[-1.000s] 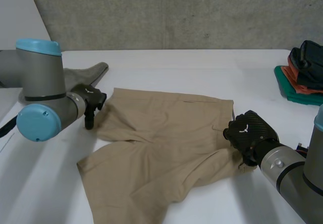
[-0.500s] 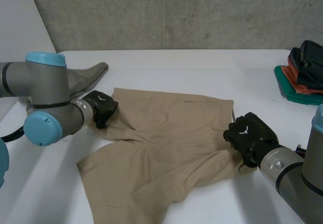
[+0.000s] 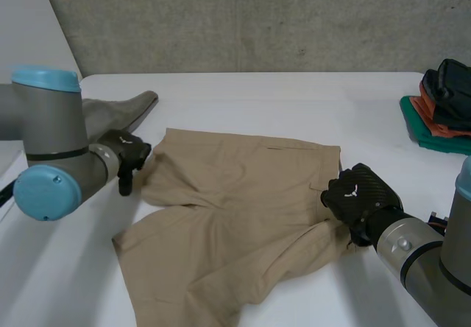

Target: Fold the laundry.

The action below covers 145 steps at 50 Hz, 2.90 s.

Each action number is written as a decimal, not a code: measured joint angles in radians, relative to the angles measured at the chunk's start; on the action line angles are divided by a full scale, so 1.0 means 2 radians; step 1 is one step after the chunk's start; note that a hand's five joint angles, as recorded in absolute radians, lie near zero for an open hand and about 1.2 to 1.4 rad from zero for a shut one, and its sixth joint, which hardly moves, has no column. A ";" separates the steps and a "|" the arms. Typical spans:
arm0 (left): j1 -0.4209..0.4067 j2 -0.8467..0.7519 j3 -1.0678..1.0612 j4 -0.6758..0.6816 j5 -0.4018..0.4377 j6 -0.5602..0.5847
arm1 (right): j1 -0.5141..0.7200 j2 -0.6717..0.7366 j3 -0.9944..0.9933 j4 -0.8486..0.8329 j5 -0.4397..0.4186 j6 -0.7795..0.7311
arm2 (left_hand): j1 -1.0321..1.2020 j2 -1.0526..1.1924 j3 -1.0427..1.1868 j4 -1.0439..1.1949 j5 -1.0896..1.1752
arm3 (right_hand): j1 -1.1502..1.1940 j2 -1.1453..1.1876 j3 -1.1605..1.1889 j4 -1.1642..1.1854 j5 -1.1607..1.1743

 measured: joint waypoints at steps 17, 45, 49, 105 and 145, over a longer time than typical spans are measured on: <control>-0.001 -0.072 0.033 0.002 0.099 0.006 | -0.010 0.002 0.001 0.000 -0.001 0.000 | 0.001 -0.019 -0.021 -0.021 -0.021 | 0.000 0.000 0.000 0.000 0.000; 0.010 0.009 -0.025 0.007 -0.033 0.004 | 0.013 -0.009 0.003 0.002 0.012 0.001 | 0.252 0.269 0.264 0.271 0.260 | 0.000 0.000 0.000 0.000 0.000; 0.002 0.012 -0.030 0.008 -0.037 0.004 | 0.014 -0.010 0.002 0.000 0.014 0.002 | -0.027 -0.015 -0.016 -0.006 -0.006 | 0.000 0.000 0.000 0.000 0.000; -0.126 0.206 -0.247 -0.050 -0.038 -0.181 | 0.053 0.207 -0.243 -0.031 0.120 0.243 | -0.124 -0.137 -0.138 -0.142 -0.142 | 0.005 0.000 0.000 0.000 0.000; -0.171 0.173 -0.223 -0.095 -0.074 -0.301 | 0.054 0.186 -0.216 -0.047 0.119 0.227 | -0.053 -0.082 -0.092 -0.087 -0.087 | 0.005 0.000 0.000 0.000 0.000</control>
